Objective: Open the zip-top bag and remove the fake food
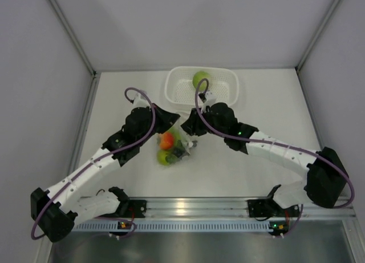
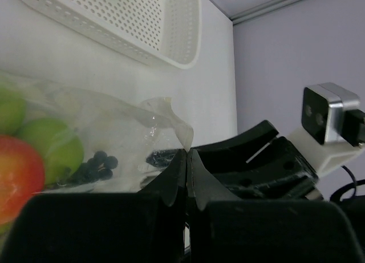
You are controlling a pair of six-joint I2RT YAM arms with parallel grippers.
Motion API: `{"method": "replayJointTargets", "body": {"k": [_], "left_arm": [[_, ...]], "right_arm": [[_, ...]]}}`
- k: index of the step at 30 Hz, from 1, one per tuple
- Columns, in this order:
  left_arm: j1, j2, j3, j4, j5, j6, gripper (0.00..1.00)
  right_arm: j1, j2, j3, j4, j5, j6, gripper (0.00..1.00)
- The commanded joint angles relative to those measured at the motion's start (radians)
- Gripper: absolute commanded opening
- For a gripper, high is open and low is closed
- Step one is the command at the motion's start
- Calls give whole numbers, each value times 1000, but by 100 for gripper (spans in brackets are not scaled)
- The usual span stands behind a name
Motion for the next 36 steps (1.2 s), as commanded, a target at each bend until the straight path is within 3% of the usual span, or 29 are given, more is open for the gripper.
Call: {"method": "replayJointTargets", "body": {"k": [1,9,16,28,31,36], "left_arm": [[-2,-43,10,104,41,-51,0],[-2,-119,-57,107,-31,-52,0],[-2,-96,-80,110,-8,-40,0],[-2,-84,-149,118,-6,3,0],[-2,-87,-160,118,-2,11,0],[-2,-89,-174,112,3,18,0]], "right_arm": [[15,78,14,135,131,75,38],[55,213,-31,236,182,110,45],[98,304,13,189,265,12,69],[96,514,45,327,149,66,79],[96,538,82,295,153,64,96],[96,592,99,286,181,61,96]]}}
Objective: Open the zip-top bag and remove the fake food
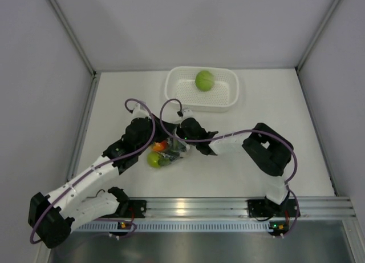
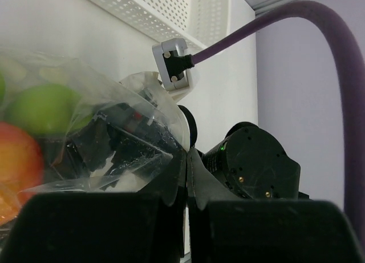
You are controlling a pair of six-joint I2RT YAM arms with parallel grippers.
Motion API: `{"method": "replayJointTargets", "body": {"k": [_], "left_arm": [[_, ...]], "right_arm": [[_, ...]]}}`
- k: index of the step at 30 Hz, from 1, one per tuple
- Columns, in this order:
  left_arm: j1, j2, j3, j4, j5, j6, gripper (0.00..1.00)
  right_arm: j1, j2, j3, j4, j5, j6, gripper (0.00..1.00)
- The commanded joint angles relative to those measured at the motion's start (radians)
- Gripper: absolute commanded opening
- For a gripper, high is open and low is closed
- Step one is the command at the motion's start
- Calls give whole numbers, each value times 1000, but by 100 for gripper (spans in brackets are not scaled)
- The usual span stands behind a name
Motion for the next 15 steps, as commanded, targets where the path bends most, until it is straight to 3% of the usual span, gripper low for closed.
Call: {"method": "replayJointTargets", "body": {"k": [1,10,15], "left_arm": [[-2,-14,-9,59,4,20,0],[-2,-34,-15,32,-37,32,0],[-2,-37,-13,23,-70,41,0]], "right_arm": [[7,47,47,4,15,4,95],[9,10,16,9,39,-28,69],[12,-102,-22,-18,55,-59,68]]}}
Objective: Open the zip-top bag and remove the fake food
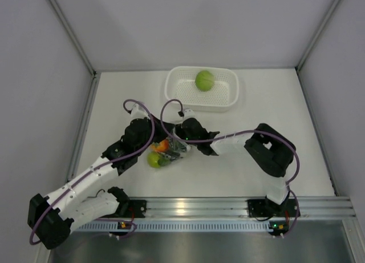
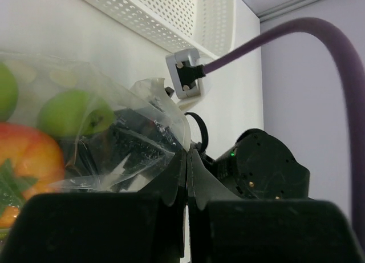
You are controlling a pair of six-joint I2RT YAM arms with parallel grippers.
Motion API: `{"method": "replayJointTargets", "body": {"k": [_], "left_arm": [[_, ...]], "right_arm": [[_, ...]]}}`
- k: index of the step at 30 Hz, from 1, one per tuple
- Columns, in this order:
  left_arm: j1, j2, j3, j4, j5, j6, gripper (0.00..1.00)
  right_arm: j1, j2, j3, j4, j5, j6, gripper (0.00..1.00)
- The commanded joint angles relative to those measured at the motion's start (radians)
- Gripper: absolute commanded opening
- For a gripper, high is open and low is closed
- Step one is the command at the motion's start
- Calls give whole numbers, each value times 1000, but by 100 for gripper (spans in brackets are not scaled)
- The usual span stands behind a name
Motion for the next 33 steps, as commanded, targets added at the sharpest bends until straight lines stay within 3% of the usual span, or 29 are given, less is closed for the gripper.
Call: {"method": "replayJointTargets", "body": {"k": [1,16,24,29,33], "left_arm": [[-2,-16,1,23,-44,23,0],[0,-11,-8,22,-88,12,0],[0,-32,-27,19,-114,-26,0],[0,-60,-37,19,-111,-37,0],[0,-75,-34,17,-102,-35,0]], "right_arm": [[13,-117,-23,-18,29,-37,68],[15,-434,-92,-202,72,-97,68],[-25,-596,-47,-437,175,-174,68],[-171,-565,70,-520,176,-235,68],[-347,-431,194,-567,150,-267,68]]}}
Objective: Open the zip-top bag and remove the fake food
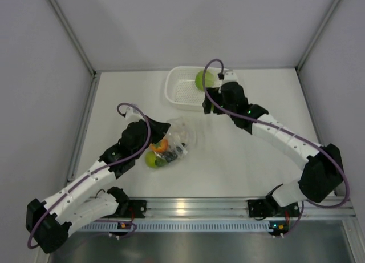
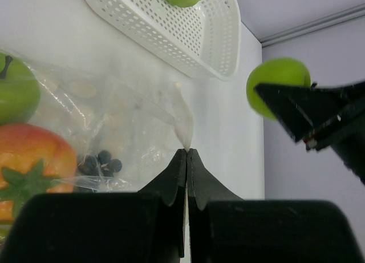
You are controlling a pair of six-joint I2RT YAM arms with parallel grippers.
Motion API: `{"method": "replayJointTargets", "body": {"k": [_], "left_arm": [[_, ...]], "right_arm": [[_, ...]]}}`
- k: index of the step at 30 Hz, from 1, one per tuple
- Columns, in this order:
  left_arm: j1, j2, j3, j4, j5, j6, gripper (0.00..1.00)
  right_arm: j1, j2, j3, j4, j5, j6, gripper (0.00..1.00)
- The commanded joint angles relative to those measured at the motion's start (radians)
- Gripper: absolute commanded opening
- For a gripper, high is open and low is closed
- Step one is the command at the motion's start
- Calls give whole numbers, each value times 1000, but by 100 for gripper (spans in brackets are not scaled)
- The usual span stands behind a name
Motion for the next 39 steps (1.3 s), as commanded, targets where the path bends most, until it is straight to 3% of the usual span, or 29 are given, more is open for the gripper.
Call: {"method": "replayJointTargets", "body": {"k": [1,6,15,21,25,32,34,39], "left_arm": [[0,-27,-1,25,-2,-8,0],[1,-31,-2,23,7,4,0],[1,-56,-9,23,41,12,0],[1,-62,-4,23,64,27,0],[0,-63,-2,23,70,30,0],[1,-65,11,23,78,24,0],[1,-63,21,25,75,24,0],[0,-63,31,23,49,10,0]], "right_arm": [[-123,107,169,-68,13,-62,68],[-246,378,426,-194,-25,-107,70],[-309,731,798,-300,-10,-179,71],[-317,839,923,-355,-28,-222,88],[-320,842,969,-386,-46,-251,100],[-328,723,906,-405,-88,-230,99],[-326,625,809,-388,-118,-205,95],[-321,332,444,-224,-371,-95,70]]}}
